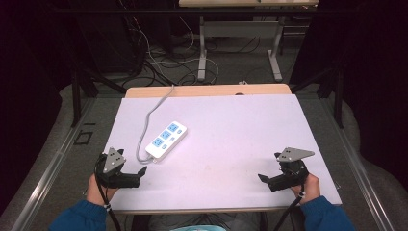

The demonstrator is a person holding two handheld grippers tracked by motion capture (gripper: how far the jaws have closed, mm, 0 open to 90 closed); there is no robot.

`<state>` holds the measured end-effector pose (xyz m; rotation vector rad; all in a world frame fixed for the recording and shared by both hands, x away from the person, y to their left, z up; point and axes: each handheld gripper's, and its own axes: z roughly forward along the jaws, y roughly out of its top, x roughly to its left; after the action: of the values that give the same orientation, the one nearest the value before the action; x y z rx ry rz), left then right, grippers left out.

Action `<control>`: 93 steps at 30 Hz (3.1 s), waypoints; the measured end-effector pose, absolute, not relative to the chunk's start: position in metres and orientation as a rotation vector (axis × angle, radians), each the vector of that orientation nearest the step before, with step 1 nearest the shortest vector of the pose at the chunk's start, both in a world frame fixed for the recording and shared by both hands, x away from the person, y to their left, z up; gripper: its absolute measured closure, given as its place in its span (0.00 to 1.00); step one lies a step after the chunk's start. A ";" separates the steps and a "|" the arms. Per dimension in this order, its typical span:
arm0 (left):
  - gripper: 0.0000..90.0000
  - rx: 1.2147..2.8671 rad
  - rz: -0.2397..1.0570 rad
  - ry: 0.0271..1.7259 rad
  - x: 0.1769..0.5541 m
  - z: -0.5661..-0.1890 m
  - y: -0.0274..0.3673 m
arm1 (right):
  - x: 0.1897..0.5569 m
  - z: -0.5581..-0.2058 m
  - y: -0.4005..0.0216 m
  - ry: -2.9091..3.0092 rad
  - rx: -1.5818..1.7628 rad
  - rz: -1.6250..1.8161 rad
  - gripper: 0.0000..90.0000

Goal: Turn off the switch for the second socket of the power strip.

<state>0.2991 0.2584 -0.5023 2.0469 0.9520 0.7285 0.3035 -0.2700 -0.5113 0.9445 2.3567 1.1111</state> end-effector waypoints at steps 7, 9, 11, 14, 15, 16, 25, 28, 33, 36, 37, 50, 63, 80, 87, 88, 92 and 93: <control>0.00 2.036 0.725 0.969 0.309 -0.502 0.256 | 0.304 -0.511 -0.270 2.356 0.943 1.106 0.02; 0.00 2.042 0.729 0.965 0.310 -0.501 0.256 | 0.304 -0.512 -0.270 2.358 0.945 1.106 0.02; 0.00 2.039 0.739 0.966 0.312 -0.501 0.256 | 0.304 -0.511 -0.270 2.357 0.943 1.105 0.02; 0.00 2.025 0.732 0.973 0.314 -0.501 0.255 | 0.304 -0.511 -0.270 2.357 0.943 1.101 0.02; 0.00 2.031 0.738 0.969 0.315 -0.500 0.255 | 0.304 -0.511 -0.270 2.361 0.942 1.098 0.02; 0.00 2.026 0.744 0.968 0.315 -0.501 0.254 | 0.304 -0.511 -0.270 2.361 0.942 1.098 0.02; 0.00 2.031 0.739 0.961 0.323 -0.498 0.249 | 0.304 -0.511 -0.270 2.364 0.943 1.097 0.02; 0.00 2.032 0.745 0.959 0.328 -0.498 0.247 | 0.304 -0.512 -0.270 2.361 0.943 1.099 0.02; 0.00 2.027 0.741 0.966 0.335 -0.497 0.245 | 0.305 -0.512 -0.270 2.363 0.941 1.100 0.02; 0.00 2.018 0.737 0.968 0.339 -0.497 0.244 | 0.305 -0.512 -0.270 2.363 0.943 1.100 0.02; 0.00 2.024 0.731 0.971 0.340 -0.496 0.244 | 0.305 -0.512 -0.270 2.372 0.944 1.095 0.02; 0.00 2.004 0.723 0.985 0.356 -0.496 0.240 | 0.304 -0.512 -0.270 2.368 0.947 1.100 0.02; 0.00 1.995 0.694 1.001 0.374 -0.497 0.232 | 0.305 -0.512 -0.269 2.363 0.954 1.101 0.02; 0.00 2.005 0.648 1.009 0.393 -0.499 0.221 | 0.305 -0.513 -0.269 2.364 0.953 1.103 0.02; 0.00 2.017 0.624 1.022 0.403 -0.503 0.214 | 0.306 -0.513 -0.269 2.367 0.942 1.104 0.02; 0.00 2.022 0.630 1.018 0.404 -0.503 0.213 | 0.306 -0.514 -0.269 2.369 0.942 1.105 0.02; 0.00 2.033 0.615 1.022 0.409 -0.505 0.210 | 0.306 -0.513 -0.269 2.374 0.950 1.103 0.02; 0.00 2.045 0.609 1.022 0.410 -0.505 0.209 | 0.306 -0.514 -0.269 2.371 0.946 1.105 0.02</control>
<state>0.4103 0.2089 -0.5050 2.0448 1.0224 0.6094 0.3057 -0.2691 -0.5135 0.9457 2.3712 1.1050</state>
